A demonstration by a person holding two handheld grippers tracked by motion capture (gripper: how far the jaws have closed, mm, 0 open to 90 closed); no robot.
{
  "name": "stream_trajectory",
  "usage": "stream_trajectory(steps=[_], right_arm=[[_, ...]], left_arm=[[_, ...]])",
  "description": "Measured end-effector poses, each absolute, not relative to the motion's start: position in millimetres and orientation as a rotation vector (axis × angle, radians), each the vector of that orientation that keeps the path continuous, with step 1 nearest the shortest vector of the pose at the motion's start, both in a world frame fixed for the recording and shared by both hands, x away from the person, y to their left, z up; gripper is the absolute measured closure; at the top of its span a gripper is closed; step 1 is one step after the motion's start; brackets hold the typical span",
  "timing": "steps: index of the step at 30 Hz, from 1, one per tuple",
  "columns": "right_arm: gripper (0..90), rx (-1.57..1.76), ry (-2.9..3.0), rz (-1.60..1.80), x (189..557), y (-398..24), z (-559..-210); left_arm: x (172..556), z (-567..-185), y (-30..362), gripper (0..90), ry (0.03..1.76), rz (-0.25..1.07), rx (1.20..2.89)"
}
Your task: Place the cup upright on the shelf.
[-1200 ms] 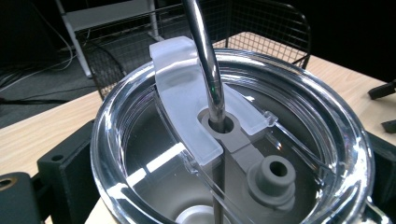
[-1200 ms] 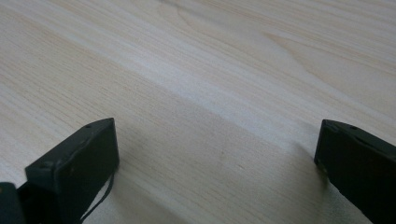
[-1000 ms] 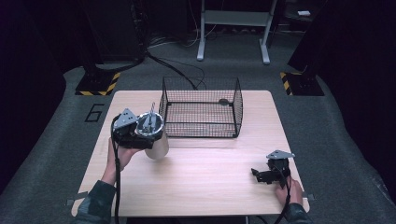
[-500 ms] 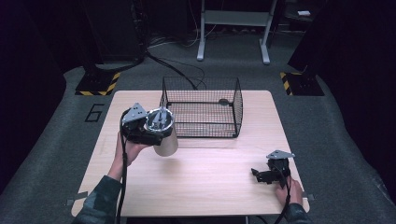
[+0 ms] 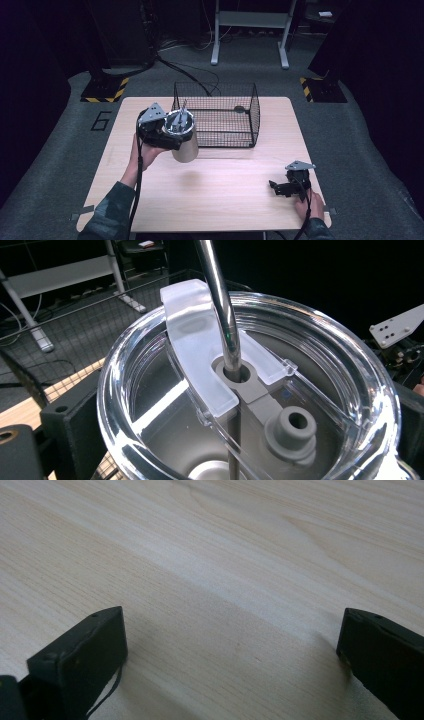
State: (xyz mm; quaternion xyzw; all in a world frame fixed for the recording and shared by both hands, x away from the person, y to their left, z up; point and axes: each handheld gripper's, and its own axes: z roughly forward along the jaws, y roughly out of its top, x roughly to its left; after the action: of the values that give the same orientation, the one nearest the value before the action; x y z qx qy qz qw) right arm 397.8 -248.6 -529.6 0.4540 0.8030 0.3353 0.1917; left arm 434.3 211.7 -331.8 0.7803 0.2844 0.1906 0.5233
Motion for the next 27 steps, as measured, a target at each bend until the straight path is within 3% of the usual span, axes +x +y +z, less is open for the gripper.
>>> stream_trajectory(steps=[27], right_arm=[[0.0, 1.27, 2.249, 0.949, 399, -248, -530]], left_arm=[[457, -296, 191, 4.0, 0.65, 0.447, 1.846]])
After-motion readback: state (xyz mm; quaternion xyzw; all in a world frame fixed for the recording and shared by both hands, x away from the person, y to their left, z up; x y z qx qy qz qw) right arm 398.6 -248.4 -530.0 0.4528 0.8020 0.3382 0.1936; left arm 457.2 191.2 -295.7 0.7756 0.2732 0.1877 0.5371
